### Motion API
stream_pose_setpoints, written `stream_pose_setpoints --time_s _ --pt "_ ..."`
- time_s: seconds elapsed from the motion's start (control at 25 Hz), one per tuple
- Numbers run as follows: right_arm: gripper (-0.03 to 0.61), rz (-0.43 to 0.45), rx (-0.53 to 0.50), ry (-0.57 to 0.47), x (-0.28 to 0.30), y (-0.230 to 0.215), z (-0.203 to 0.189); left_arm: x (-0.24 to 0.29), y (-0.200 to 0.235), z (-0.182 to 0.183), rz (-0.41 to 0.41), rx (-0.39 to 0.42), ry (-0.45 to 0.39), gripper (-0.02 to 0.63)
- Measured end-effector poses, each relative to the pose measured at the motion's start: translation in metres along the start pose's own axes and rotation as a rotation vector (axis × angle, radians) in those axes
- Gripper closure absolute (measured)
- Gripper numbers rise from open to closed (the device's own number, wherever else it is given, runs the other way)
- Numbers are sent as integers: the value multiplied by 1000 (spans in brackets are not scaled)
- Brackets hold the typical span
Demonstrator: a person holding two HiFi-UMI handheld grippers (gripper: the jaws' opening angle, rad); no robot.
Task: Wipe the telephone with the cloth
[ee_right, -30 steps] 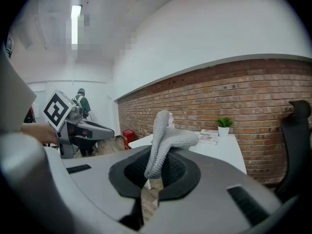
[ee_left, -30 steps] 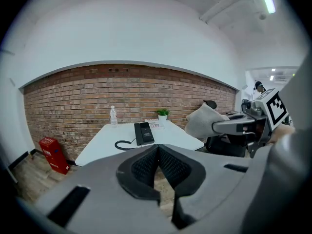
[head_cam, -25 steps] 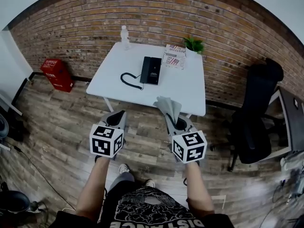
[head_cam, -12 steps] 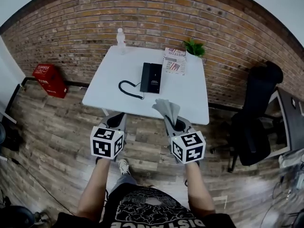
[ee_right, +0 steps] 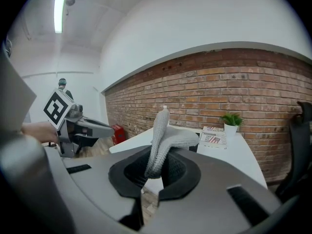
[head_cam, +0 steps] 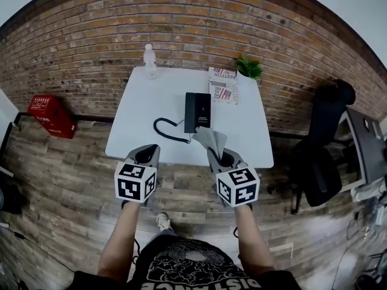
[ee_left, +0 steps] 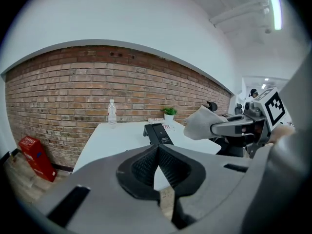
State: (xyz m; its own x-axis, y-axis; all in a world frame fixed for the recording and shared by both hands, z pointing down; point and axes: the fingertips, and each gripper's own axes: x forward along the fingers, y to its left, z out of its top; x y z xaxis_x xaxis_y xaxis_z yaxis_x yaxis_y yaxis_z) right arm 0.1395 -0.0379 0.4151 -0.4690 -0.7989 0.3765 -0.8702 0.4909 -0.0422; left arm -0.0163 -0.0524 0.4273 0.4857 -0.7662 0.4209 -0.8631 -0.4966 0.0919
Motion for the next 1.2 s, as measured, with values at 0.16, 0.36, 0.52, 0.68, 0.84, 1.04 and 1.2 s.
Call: stream_pose_setpoints --time_s 0.16,0.36,0.52,0.68,0.84,1.04,1.2 --pt "568 -21 7 24 27 10 6 8 29 -1 -26 -8 10 607" --pt "568 -52 2 29 52 16 17 16 58 -2 -57 -16 11 607" --pt "568 -75 2 26 65 16 23 19 76 -7 -67 -20 15 607" --pt "568 -97 -2 19 76 12 31 26 88 -8 -79 -20 23 607" --pt "568 -116 6 18 83 7 32 33 90 -7 -99 -12 25 607" --pt "568 -117 18 -1 97 -7 39 45 94 -7 -99 -10 30 607" --pt "568 -109 13 -7 115 -23 44 59 101 -6 -84 -12 33 607"
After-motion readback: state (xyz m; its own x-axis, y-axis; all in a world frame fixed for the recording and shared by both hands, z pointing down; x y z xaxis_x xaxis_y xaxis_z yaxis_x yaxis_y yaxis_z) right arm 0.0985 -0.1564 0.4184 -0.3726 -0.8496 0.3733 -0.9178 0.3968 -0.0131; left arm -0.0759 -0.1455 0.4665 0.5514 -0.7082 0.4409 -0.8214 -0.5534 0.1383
